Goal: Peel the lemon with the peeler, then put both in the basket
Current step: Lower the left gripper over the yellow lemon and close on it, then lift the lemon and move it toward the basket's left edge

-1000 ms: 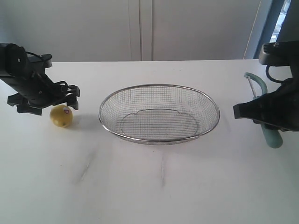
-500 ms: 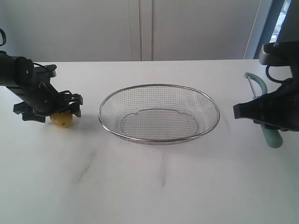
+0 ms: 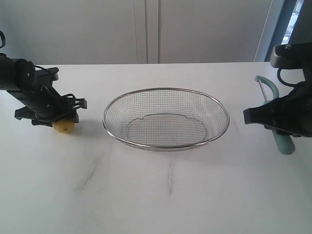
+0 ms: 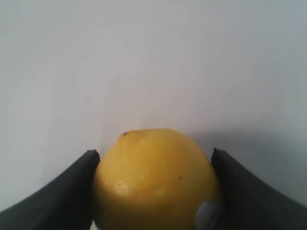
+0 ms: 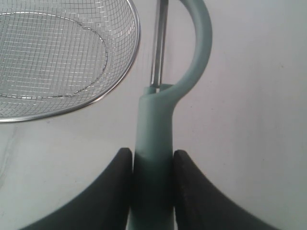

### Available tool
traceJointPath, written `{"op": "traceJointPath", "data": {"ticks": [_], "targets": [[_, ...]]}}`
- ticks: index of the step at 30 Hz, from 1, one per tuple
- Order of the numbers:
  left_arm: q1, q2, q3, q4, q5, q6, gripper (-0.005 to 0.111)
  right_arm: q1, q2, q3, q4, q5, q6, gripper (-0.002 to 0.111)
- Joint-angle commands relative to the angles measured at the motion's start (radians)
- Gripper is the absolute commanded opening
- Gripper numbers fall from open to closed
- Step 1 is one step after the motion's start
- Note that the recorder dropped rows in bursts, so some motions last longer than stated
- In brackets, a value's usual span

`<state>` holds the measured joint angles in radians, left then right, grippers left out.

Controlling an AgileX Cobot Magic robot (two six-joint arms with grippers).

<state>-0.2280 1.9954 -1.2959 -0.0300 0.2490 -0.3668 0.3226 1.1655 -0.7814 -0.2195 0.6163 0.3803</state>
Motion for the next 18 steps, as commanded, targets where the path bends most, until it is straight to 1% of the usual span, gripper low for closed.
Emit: {"op": "traceJointPath", "data": {"ticks": [1, 4, 12, 14, 15, 18], "targets": [[-0.004, -0.035, -0.003, -0.010, 0.083, 0.157, 0.001, -0.004, -0.008, 0.004, -0.002, -0.012, -0.001, 0.000], [-0.004, -0.080, -0.003, -0.010, 0.139, 0.199, 0.001, -0.004, -0.008, 0.004, -0.002, -0.012, -0.001, 0.000], [-0.004, -0.228, 0.006, -0.033, 0.216, 0.354, 0.000, -0.004, -0.008, 0.004, -0.002, -0.012, -0.001, 0.000], [-0.004, -0.278, 0.042, -0.087, 0.191, 0.442, 0.000, -0.004, -0.008, 0.004, -0.002, -0.012, -0.001, 0.000], [-0.004, -0.307, 0.073, -0.137, 0.168, 0.516, 0.000, -0.004, -0.008, 0.004, -0.002, -0.012, -0.001, 0.000], [-0.004, -0.398, 0.184, -0.334, 0.080, 0.747, 0.000, -0.004, -0.008, 0.004, -0.002, -0.012, -0.001, 0.000]]}}
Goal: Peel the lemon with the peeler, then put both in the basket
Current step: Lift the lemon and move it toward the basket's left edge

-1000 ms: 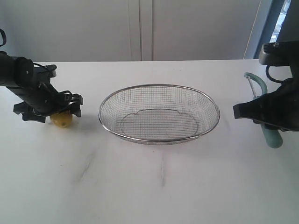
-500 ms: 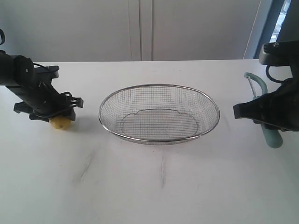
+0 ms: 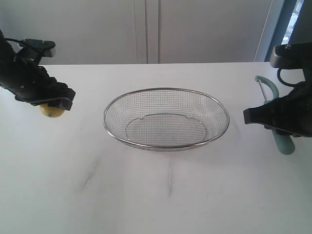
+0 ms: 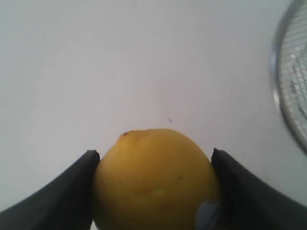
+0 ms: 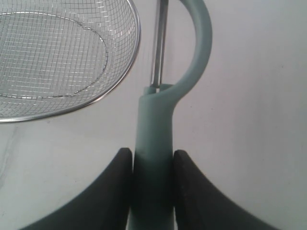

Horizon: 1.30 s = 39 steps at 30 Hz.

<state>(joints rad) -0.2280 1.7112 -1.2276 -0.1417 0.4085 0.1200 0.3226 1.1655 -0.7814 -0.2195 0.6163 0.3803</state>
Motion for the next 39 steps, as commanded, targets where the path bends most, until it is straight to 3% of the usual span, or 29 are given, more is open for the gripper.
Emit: {"op": "traceJointPath", "data": {"ticks": [1, 2, 3, 6, 7, 9, 11, 14, 18, 31, 39], "targets": [[-0.004, -0.145, 0.153, -0.300, -0.111, 0.343, 0.000, -0.004, -0.008, 0.004, -0.002, -0.012, -0.001, 0.000], [-0.004, -0.170, 0.182, -0.381, -0.130, 0.415, 0.000, -0.004, -0.008, 0.004, -0.002, -0.012, -0.001, 0.000], [-0.004, -0.227, 0.246, -0.570, -0.151, 0.628, 0.000, -0.004, -0.008, 0.004, -0.002, -0.012, -0.001, 0.000], [-0.004, -0.318, 0.339, -0.937, -0.089, 1.106, 0.000, -0.004, -0.008, 0.004, -0.002, -0.012, -0.001, 0.000], [-0.004, -0.354, 0.377, -1.151, 0.050, 1.409, 0.000, -0.004, -0.008, 0.004, -0.002, -0.012, -0.001, 0.000], [-0.004, -0.381, 0.444, -1.473, 0.308, 1.768, 0.000, -0.004, -0.008, 0.004, -0.002, -0.012, -0.001, 0.000], [-0.004, -0.381, 0.486, -1.603, 0.441, 1.911, 0.000, -0.004, -0.008, 0.004, -0.002, -0.012, -0.001, 0.000], [-0.004, -0.381, 0.522, -1.603, 0.576, 1.979, 0.000, -0.004, -0.008, 0.004, -0.002, -0.012, -0.001, 0.000], [-0.004, -0.381, 0.557, -1.603, 0.641, 1.979, 0.000, -0.004, -0.008, 0.004, -0.002, -0.012, -0.001, 0.000], [-0.004, -0.381, 0.560, -1.564, 0.626, 1.981, 0.000, -0.004, -0.008, 0.004, -0.002, -0.012, -0.001, 0.000], [-0.004, -0.381, 0.560, -1.594, 0.544, 1.999, 0.000, -0.004, -0.008, 0.004, -0.002, -0.012, -0.001, 0.000]]}}
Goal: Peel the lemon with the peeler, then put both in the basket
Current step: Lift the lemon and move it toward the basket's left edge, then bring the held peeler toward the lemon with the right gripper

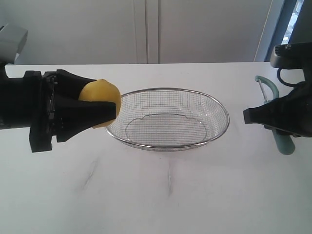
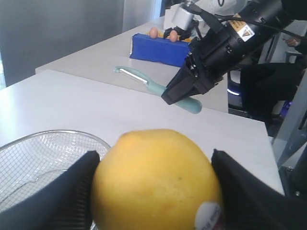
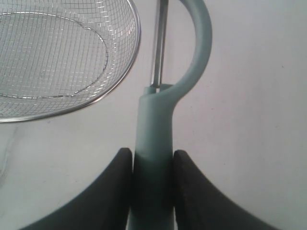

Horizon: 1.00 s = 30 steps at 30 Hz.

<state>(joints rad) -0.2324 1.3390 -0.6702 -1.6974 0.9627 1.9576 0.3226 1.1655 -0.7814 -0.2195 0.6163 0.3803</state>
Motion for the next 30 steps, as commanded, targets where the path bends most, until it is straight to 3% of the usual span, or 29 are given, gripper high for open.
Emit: {"op": "traceJointPath", "data": {"ticks": [1, 14, 24, 30], "targets": [[0.000, -0.009, 0.002, -0.047, -0.010, 0.162, 0.000, -0.004, -0.008, 0.004, -0.002, -0.012, -0.001, 0.000], [0.000, -0.009, 0.002, -0.047, 0.000, 0.162, 0.000, -0.004, 0.001, 0.004, 0.144, -0.055, -0.029, 0.000], [0.000, -0.009, -0.001, -0.047, -0.093, 0.162, 0.000, -0.004, 0.084, 0.004, 0.741, 0.044, -0.628, 0.000], [0.000, -0.009, -0.001, -0.047, -0.095, 0.162, 0.000, -0.004, 0.092, 0.004, 0.961, 0.129, -0.822, 0.000]]}}
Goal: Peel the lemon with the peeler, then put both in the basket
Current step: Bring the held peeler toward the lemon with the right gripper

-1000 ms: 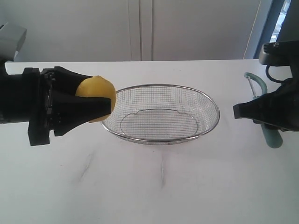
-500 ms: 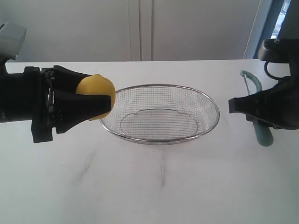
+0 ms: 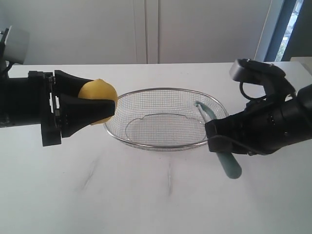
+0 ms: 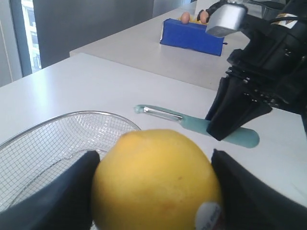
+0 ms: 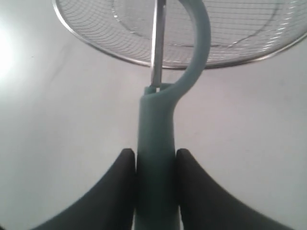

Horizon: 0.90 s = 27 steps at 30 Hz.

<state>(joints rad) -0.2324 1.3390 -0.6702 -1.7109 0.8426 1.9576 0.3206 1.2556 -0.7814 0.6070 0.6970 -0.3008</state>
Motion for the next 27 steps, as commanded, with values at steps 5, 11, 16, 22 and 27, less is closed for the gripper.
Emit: {"op": "traceJointPath", "data": {"ticks": [5, 11, 16, 22, 27], "targets": [[0.000, -0.009, -0.001, -0.033, 0.045, 0.162, 0.000, -0.002, 0.002, 0.004, 0.265, 0.110, -0.248, 0.000], [0.000, -0.009, -0.001, -0.033, 0.047, 0.162, 0.000, 0.012, 0.004, 0.022, 0.336, 0.108, -0.287, 0.000], [0.000, -0.009, -0.001, -0.033, 0.047, 0.162, 0.000, 0.078, 0.005, 0.073, 0.369, 0.038, -0.305, 0.000], [0.000, -0.009, -0.001, -0.033, 0.045, 0.162, 0.000, 0.149, 0.005, 0.077, 0.430, 0.034, -0.316, 0.000], [0.000, -0.009, -0.001, -0.033, 0.050, 0.162, 0.000, 0.234, 0.006, 0.077, 0.457, -0.029, -0.325, 0.000]]}}
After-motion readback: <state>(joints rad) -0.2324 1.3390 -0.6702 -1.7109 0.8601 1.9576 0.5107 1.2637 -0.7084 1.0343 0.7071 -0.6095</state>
